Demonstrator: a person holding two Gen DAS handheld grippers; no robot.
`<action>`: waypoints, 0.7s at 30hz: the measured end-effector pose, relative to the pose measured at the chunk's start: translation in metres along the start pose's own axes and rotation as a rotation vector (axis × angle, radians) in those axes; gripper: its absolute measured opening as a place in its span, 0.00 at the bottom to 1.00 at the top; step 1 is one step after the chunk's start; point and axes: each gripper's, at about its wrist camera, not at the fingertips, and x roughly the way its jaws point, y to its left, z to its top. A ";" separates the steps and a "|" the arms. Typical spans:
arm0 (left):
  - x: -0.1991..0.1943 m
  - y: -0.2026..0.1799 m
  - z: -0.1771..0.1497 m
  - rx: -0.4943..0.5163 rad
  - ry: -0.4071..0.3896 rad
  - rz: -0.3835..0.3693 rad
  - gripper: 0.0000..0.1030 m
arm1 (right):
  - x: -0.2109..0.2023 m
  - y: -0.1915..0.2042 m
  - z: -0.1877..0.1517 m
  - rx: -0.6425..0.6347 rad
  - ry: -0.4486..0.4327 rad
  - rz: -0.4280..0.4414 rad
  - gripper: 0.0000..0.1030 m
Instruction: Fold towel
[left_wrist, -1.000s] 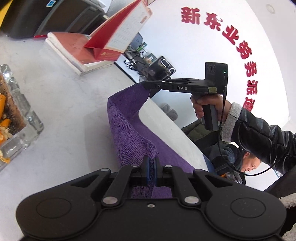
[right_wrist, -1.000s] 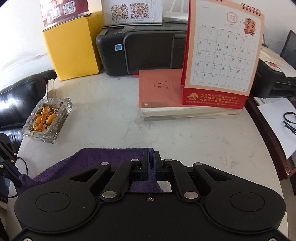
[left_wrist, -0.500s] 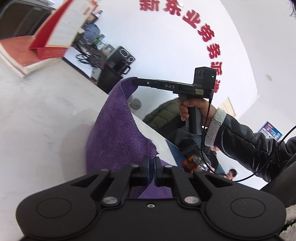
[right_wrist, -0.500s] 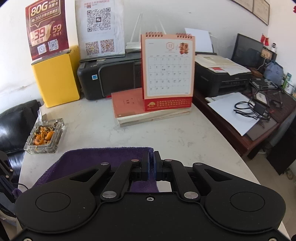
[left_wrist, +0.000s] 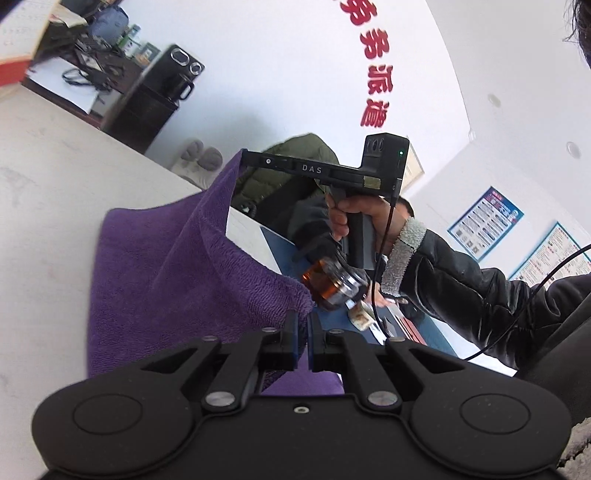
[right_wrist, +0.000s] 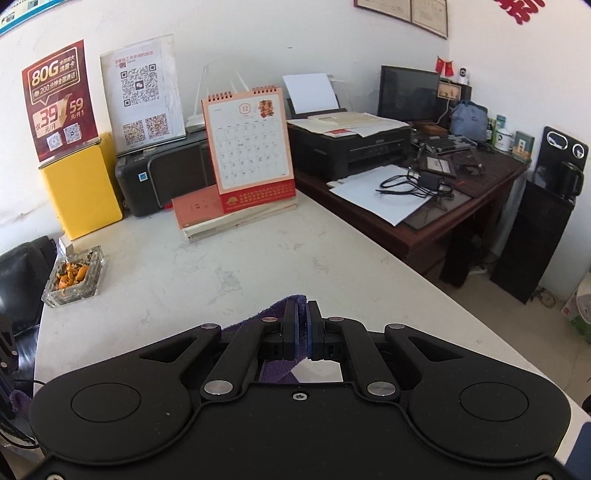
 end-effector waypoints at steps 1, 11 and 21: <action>0.007 -0.002 0.000 -0.002 0.009 -0.005 0.04 | -0.006 -0.005 -0.006 0.010 -0.004 -0.001 0.04; 0.072 -0.046 0.009 0.065 0.081 -0.061 0.04 | -0.069 -0.050 -0.054 0.080 -0.104 0.003 0.04; 0.141 -0.079 0.008 0.141 0.251 -0.146 0.04 | -0.135 -0.086 -0.104 0.150 -0.176 -0.020 0.04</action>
